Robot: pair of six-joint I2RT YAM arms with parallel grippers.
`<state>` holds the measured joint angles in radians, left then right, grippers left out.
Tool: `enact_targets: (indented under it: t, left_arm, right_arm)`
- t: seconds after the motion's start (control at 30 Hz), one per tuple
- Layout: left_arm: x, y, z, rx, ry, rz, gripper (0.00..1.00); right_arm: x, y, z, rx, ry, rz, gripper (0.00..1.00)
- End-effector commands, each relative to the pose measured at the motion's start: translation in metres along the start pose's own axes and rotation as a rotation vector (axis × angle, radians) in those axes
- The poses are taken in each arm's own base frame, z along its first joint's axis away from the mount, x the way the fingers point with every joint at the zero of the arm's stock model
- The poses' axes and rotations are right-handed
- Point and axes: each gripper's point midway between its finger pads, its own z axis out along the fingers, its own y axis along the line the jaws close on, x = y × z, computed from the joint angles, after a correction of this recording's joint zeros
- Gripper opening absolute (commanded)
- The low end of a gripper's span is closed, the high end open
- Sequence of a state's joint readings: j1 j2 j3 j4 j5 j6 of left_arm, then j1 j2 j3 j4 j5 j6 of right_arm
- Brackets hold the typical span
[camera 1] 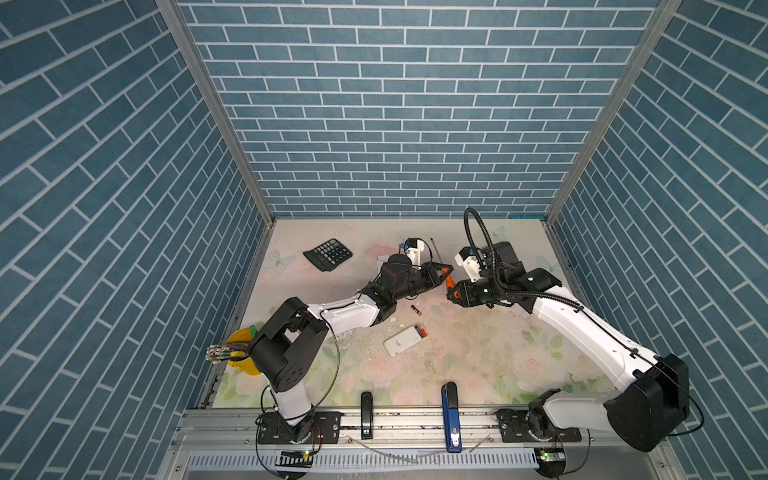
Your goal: Unload the batteries from the remote control
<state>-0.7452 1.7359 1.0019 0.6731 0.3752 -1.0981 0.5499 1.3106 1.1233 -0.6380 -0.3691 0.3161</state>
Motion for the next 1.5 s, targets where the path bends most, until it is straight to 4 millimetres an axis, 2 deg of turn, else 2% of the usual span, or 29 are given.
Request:
enact_targets:
  t: [0.0,0.07,0.13,0.23,0.3,0.47,0.67,0.83,1.03,1.2,1.47]
  left_arm:
    - [-0.011,0.004,-0.001,0.021,-0.05,-0.012,0.0]
    - [-0.018,0.003,-0.002,0.034,-0.075,-0.024,0.0]
    - [-0.03,0.002,-0.003,0.046,-0.112,-0.037,0.0]
    - [-0.057,-0.008,-0.005,0.096,-0.186,-0.063,0.0]
    - [-0.078,-0.016,-0.007,0.136,-0.242,-0.088,0.0]
    - [-0.112,-0.037,-0.01,0.221,-0.337,-0.142,0.0]
    - [-0.128,-0.06,-0.012,0.292,-0.381,-0.168,0.0]
    - [-0.128,-0.069,-0.016,0.303,-0.372,-0.167,0.0]
    - [-0.125,-0.073,-0.019,0.302,-0.362,-0.159,0.0]
    - [-0.122,-0.082,-0.019,0.321,-0.345,-0.154,0.0]
    - [-0.11,-0.076,-0.021,0.308,-0.323,-0.163,0.0]
  right_arm:
    - [-0.025,0.013,-0.018,-0.016,-0.085,-0.035,0.02]
    - [-0.029,0.013,-0.021,-0.009,-0.108,-0.021,0.14]
    - [-0.035,0.013,-0.027,-0.004,-0.154,-0.002,0.32]
    - [-0.048,0.013,-0.039,-0.013,-0.285,0.056,0.46]
    - [-0.056,0.015,-0.046,-0.041,-0.384,0.104,0.49]
    - [-0.07,0.013,-0.058,-0.122,-0.607,0.199,0.51]
    - [-0.087,0.015,-0.059,-0.167,-0.712,0.196,0.52]
    - [-0.11,0.029,-0.068,-0.254,-0.795,0.181,0.55]
    - [-0.127,0.039,-0.058,-0.307,-0.766,0.174,0.56]
    - [-0.136,0.041,-0.054,-0.334,-0.777,0.17,0.55]
    - [-0.14,0.044,-0.059,-0.34,-0.799,0.157,0.51]
